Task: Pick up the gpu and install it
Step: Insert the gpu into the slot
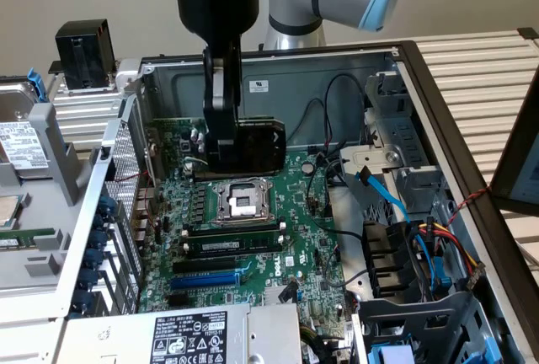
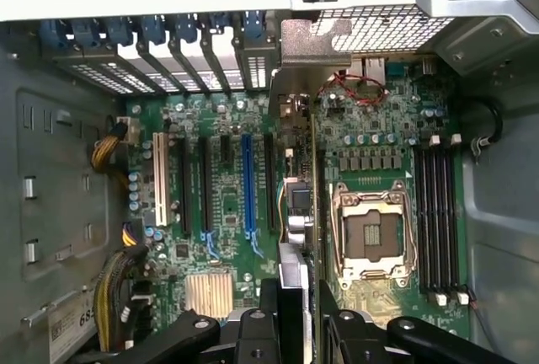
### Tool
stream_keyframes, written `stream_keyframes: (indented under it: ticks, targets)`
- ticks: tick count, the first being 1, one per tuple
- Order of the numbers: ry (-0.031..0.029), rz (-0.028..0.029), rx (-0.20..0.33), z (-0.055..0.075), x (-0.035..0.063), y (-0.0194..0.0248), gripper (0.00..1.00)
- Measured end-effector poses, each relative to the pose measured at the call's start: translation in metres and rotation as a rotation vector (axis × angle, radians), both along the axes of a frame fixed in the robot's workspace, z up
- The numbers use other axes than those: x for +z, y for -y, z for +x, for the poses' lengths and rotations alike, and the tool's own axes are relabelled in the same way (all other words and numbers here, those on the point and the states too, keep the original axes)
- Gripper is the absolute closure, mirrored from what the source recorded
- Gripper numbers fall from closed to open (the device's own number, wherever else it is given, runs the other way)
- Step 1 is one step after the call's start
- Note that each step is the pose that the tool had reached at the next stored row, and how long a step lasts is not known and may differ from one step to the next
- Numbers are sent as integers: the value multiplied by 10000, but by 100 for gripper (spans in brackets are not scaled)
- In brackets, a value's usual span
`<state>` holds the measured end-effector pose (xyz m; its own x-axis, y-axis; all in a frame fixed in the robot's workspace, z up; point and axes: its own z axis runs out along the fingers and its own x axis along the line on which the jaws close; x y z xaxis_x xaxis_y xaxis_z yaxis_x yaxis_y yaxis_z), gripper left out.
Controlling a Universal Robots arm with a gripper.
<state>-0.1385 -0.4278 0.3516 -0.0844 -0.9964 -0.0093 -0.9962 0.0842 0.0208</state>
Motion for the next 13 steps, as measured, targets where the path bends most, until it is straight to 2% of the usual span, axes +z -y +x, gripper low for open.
stream_keyframes:
  ticks: [5, 7, 13]
  targets:
    - [2, 3, -9, 0, -29, 35, 72]
    - [1, -21, -10, 0, -50, 35, 72]
    - [16, -23, -10, 0, -100, 35, 72]
